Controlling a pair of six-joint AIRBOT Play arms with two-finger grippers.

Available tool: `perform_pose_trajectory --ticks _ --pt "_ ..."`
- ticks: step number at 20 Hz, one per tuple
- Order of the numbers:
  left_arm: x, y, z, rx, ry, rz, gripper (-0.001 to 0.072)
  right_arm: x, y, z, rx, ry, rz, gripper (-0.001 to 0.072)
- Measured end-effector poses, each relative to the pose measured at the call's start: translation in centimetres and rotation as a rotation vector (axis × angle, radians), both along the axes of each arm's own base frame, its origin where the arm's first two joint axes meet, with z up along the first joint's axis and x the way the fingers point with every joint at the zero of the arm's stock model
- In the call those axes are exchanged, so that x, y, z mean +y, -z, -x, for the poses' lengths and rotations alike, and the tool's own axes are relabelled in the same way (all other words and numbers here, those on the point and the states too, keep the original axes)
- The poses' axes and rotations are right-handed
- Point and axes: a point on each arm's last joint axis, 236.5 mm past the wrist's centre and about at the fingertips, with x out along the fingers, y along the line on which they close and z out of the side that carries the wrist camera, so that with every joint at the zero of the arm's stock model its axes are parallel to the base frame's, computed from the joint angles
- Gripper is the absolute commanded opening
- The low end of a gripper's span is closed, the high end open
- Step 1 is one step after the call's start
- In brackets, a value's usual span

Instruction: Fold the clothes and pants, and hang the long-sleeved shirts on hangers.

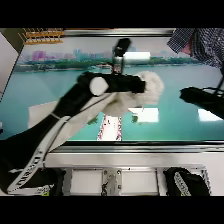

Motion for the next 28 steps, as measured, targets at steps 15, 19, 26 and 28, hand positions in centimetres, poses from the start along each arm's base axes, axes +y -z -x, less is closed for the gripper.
perform_pose_trajectory --ticks 15,19,26,28 --pt "9.6 6.7 -4.7 0.285 -0.205 -0.112 0.0675 -13.1 -2.4 5.1 -0.019 0.411 0.031 0.0045" --pt "23.7 13.7 1.4 0.52 -0.446 -0.177 0.0676 -12.7 -1.6 5.5 0.016 0.399 0.019 0.0045" --pt "31.1 22.0 15.2 0.865 -0.814 0.076 0.0675 -12.1 -1.6 5.5 0.018 0.386 -0.011 0.0045" --pt "31.1 23.1 16.7 0.906 -0.877 0.143 0.0674 -11.9 -1.6 5.4 0.018 0.382 -0.018 0.0045"
